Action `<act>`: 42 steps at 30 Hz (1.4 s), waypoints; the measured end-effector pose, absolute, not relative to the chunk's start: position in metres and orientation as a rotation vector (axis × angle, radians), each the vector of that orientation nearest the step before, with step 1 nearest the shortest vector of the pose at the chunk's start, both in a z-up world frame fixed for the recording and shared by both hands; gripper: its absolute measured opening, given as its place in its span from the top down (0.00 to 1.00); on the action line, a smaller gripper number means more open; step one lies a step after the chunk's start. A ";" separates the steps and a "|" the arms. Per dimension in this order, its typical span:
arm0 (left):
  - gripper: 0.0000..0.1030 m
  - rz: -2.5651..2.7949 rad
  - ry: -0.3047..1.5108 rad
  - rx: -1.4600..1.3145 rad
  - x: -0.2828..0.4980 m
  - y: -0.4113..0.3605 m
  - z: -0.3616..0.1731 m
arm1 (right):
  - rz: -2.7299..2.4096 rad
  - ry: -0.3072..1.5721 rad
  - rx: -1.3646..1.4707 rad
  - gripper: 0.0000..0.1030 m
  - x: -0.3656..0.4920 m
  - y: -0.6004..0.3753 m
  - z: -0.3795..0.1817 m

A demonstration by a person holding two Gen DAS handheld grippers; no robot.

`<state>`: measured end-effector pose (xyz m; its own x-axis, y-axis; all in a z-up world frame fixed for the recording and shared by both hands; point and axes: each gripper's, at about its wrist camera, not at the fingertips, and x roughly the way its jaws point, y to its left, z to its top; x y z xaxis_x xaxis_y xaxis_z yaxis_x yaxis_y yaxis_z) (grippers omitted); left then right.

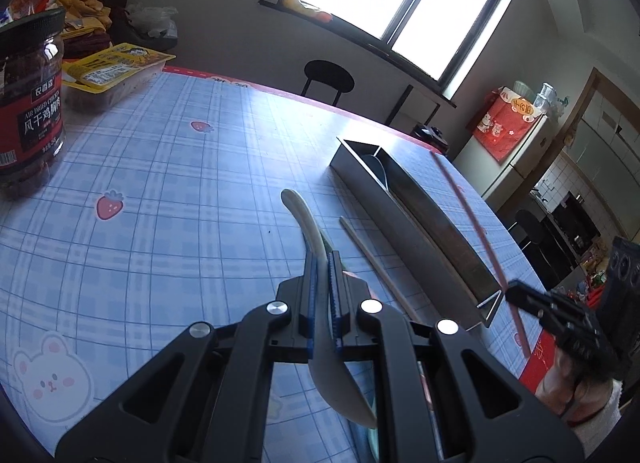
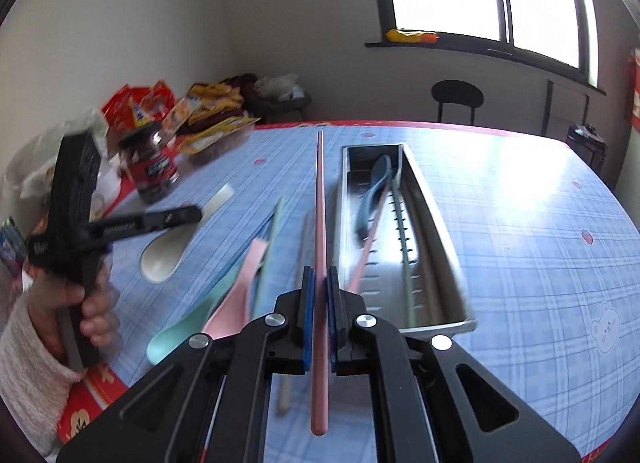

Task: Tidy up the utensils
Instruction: 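Carry the white spoon and pink chopstick into the steel tray and open both tools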

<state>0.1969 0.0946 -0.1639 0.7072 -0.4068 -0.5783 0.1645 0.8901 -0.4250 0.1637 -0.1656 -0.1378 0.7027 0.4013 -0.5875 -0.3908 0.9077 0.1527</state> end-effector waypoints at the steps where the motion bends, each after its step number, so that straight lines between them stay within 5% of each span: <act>1: 0.90 -0.325 0.725 -0.366 0.198 0.095 -0.165 | 0.436 0.656 0.028 0.94 0.169 -0.170 -0.139; 16: 0.90 -0.349 0.750 -0.343 0.244 0.021 -0.116 | 0.453 0.678 0.253 0.94 0.263 -0.214 -0.157; 28: 0.90 -0.351 0.843 -0.355 0.300 -0.067 -0.142 | 0.431 0.784 0.313 0.94 0.271 -0.223 -0.179; 42: 0.90 -0.294 0.902 -0.342 0.315 -0.076 -0.164 | 0.422 0.796 0.309 0.94 0.271 -0.219 -0.180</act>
